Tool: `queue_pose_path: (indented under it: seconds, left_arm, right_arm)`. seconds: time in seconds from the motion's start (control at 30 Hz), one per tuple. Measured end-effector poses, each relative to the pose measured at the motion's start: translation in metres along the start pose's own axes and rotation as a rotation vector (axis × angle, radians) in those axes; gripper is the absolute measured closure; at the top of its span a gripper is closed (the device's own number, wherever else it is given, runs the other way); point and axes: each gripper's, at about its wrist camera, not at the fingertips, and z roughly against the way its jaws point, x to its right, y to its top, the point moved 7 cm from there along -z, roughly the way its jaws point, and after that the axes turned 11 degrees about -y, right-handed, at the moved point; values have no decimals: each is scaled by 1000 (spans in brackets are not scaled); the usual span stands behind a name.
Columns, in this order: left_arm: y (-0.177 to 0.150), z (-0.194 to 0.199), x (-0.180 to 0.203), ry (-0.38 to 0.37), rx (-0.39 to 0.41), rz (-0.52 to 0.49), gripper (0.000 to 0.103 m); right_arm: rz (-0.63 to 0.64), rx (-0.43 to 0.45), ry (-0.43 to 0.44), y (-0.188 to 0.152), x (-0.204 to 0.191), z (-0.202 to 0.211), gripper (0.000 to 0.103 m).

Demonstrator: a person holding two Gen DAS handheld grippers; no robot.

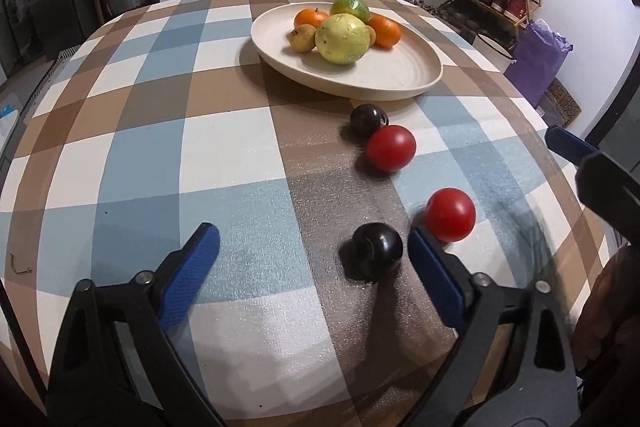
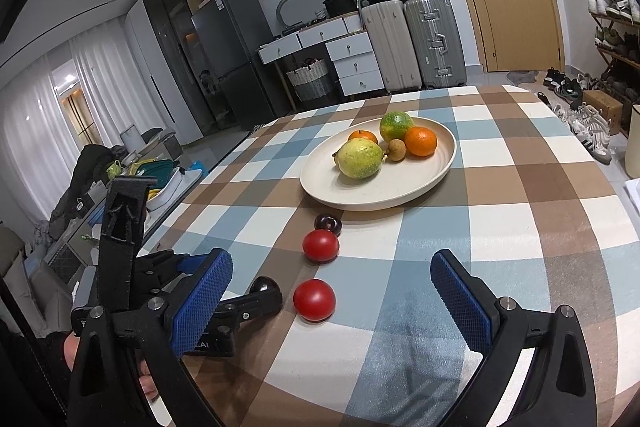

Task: Organize fruits
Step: 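Lower the left gripper onto a dark plum and close it, then grasp a red tomato with the right gripper while the left holds the plum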

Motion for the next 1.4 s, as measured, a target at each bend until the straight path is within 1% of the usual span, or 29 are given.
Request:
queue_pose_path:
  seconds: [0.07, 0.2, 0.27, 0.3, 0.33, 0.37, 0.43, 0.47, 0.63, 0.7, 0.93, 1.13, 1.23, 1.4]
  left_arm:
    - [1, 1, 1, -5, 6, -1, 17]
    - [-1, 3, 8, -31, -4, -27, 32]
    - [-2, 3, 13, -51, -13, -41, 45]
    - [-2, 3, 18, -73, -18, -48, 56]
    - [-2, 2, 22, -91, -28, -54, 65]
    - [-3, 2, 25, -100, -35, -61, 68]
    - [-5, 1, 31, -118, -46, -68, 79]
    - [-5, 1, 32, -127, -47, -68, 81]
    - [-5, 7, 33, -161, -34, -52, 81]
    - [-4, 9, 32, -162, -29, -54, 81]
    - [-3, 21, 25, -191, 3, -28, 81]
    - [-5, 31, 12, -156, 13, -12, 81]
    - [-6, 34, 0, -107, 13, 8, 81]
    - [-7, 38, -17, -92, 22, 58, 81]
  right_arm:
    - [-2, -2, 0, 0, 0, -1, 2]
    - [-6, -12, -2, -4, 1, -2, 2]
    - [0, -14, -3, -5, 1, -3, 2]
    - [0, -14, -4, -5, 2, -4, 2]
    - [-2, -14, -4, -5, 2, -4, 2]
    - [-5, -14, -3, -5, 1, -3, 2]
    - [-5, -13, -4, -5, 2, -3, 2]
    - [-4, -14, -4, -5, 1, -3, 2]
    - [-6, -16, -5, -5, 2, -2, 2]
    - [-9, -19, -4, -5, 2, -2, 2]
    - [-13, -48, 38, -9, -6, -1, 2]
    - [11, -79, 10, -14, -9, -7, 2]
    - [37, -102, -4, -17, -15, -13, 2]
    - [77, -128, -11, -22, -24, -20, 2]
